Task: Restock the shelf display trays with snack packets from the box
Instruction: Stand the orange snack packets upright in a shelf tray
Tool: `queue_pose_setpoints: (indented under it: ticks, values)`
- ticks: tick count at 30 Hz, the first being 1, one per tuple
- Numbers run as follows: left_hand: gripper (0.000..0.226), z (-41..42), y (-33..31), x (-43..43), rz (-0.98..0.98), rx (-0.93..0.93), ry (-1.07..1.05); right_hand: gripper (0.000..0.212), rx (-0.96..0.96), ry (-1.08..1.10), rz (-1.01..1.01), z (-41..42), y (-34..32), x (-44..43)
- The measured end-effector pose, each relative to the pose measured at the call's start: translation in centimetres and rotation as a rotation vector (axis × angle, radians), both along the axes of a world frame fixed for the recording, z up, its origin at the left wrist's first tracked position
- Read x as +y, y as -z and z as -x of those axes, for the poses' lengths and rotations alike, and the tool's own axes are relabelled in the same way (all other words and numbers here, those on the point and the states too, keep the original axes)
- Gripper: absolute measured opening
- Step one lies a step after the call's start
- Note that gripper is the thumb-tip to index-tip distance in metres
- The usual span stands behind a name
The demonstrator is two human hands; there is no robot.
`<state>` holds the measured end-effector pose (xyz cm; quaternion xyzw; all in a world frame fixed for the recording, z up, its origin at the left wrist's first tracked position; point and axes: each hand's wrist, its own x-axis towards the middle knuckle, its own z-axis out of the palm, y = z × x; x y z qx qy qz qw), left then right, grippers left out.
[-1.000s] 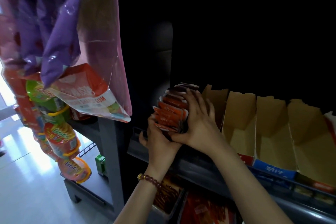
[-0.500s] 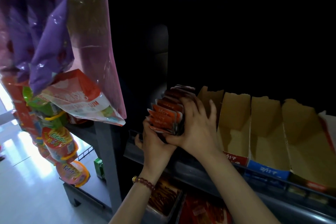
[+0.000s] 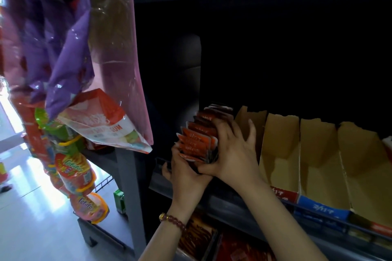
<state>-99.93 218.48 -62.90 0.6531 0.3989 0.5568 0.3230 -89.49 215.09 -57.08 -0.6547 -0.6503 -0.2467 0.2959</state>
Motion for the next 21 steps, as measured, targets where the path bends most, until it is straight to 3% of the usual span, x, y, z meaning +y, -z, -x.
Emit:
queue_pose_setpoints:
  ticks: [5,10,16,21]
  values:
    - [0.082,-0.1,-0.2,-0.4,0.007,0.014,0.011,0.101,0.016,-0.009,0.017,-0.2,0.0,-0.2]
    - [0.089,0.2,-0.3,-0.4,0.012,0.010,0.015,0.116,0.230,-0.196,0.097,-0.4,-0.2,0.2]
    - [0.078,0.0,0.1,0.1,0.003,0.029,0.006,0.100,0.492,-0.289,0.053,0.5,0.8,0.2]
    - [0.082,0.1,-0.3,-0.2,0.018,0.015,0.007,0.103,0.492,-0.277,0.061,0.1,0.5,0.3]
